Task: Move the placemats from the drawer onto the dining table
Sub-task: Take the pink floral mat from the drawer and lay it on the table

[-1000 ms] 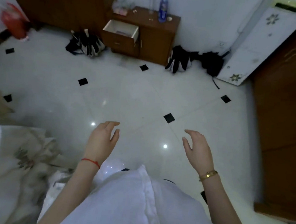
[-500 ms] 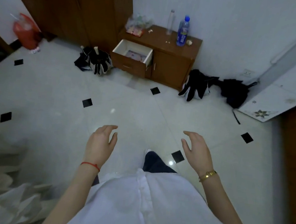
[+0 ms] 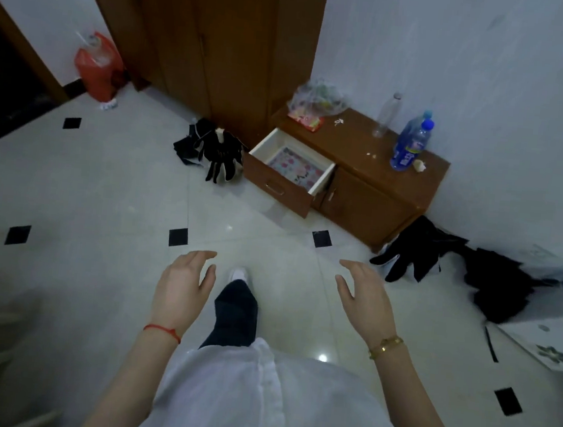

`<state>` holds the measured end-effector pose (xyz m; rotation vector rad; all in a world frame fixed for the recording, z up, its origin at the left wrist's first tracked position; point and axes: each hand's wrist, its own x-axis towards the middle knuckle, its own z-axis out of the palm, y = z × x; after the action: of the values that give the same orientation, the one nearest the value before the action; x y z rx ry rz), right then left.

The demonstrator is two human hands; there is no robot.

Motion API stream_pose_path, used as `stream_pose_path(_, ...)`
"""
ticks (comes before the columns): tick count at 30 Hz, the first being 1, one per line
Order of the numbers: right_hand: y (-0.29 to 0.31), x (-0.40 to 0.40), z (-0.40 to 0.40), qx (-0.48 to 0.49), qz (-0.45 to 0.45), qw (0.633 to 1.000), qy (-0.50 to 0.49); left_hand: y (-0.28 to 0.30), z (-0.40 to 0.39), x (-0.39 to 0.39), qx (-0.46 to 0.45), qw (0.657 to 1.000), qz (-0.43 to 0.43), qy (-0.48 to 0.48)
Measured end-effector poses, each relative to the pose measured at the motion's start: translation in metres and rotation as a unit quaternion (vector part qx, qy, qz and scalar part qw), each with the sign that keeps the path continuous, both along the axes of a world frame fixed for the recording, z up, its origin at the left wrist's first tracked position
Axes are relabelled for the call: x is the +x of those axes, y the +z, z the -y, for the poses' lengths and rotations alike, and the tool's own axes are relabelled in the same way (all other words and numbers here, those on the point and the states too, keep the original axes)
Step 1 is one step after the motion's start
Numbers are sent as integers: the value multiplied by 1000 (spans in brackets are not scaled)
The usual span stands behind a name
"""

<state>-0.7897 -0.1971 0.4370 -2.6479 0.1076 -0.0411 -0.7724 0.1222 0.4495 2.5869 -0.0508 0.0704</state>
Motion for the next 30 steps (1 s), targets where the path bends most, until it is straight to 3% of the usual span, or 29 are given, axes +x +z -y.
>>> stream_pose_path(7,-14,175,-32,20,-14,1000,-17,-3,-40,191,7,1000,18,-19)
stream_pose_path(14,6,313,-55,32,17,997,-68,17,-59,374,41,993,42,-106)
stream_pose_path(30,-47,487,-12,37,-45,977,-205,-46,29,612,34,973,-8,-227)
